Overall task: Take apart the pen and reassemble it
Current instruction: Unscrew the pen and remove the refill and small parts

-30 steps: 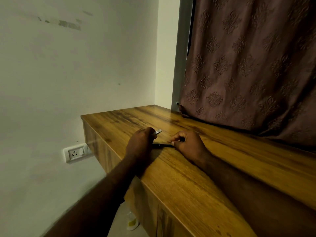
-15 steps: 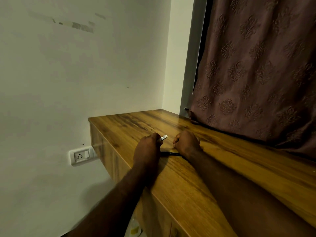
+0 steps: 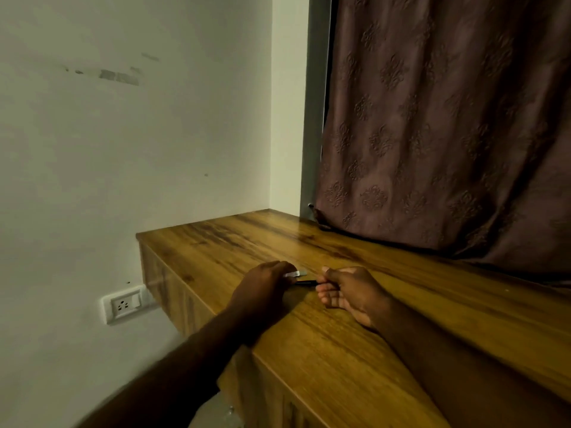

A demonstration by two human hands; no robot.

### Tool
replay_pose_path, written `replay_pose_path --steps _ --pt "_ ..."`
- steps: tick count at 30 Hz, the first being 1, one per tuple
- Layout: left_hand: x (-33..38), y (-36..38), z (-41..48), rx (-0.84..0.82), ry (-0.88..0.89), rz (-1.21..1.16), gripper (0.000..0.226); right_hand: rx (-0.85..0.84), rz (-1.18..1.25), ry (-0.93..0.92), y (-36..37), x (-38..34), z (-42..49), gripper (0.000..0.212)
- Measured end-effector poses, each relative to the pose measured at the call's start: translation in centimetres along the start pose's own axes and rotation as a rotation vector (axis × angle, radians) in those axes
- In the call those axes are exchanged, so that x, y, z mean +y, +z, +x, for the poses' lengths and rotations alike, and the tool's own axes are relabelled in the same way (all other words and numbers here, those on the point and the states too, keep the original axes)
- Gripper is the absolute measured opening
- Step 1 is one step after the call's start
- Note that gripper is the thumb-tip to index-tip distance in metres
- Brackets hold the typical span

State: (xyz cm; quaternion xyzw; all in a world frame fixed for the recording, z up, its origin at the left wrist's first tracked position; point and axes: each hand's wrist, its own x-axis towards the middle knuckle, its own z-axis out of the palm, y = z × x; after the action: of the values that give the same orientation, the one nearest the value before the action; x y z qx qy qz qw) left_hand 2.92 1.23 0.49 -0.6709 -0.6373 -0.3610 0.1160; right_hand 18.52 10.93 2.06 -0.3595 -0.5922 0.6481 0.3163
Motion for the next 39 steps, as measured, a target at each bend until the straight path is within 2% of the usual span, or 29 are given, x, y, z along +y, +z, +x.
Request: replay_pose_path --steps 5,8,14,20,24,28,32,39 --pt "0.8 0.6 0.1 -0.021 0.008 0.031 0.032 -0.026 -0.059 -0.075 0.1 0.3 -0.5 0.036" --pt "1.0 0.9 0.3 -0.068 -0.009 0.053 0.036 -0.063 -0.090 -0.066 0.0 0.5 -0.3 0.037" --pt "0.7 0.9 0.1 -0.035 -0.004 0.080 0.046 -0.111 -0.100 -0.076 -0.3 0.7 0.4 0.030" --pt "0.7 1.3 0.5 -0.146 0.180 0.452 0.041 -0.188 -0.054 -0.001 -1.1 0.4 0.9 0.024" --pt "1.2 0.8 0.5 -0.145 0.269 0.565 0.031 -0.226 -0.013 0.022 -1.4 0.4 1.2 0.019" --pt "1.5 0.8 0.7 -0.150 0.338 0.613 0.043 -0.263 0.025 0.086 -1.6 0.1 1.3 0.022" --pt "1.6 1.2 0.8 -0.130 0.376 0.662 0.038 -0.311 0.069 0.169 -2.0 -0.3 1.1 0.018" --pt "1.5 1.0 0.7 -0.146 0.379 0.711 0.032 -0.309 0.071 0.211 -1.8 -0.4 1.1 0.017"
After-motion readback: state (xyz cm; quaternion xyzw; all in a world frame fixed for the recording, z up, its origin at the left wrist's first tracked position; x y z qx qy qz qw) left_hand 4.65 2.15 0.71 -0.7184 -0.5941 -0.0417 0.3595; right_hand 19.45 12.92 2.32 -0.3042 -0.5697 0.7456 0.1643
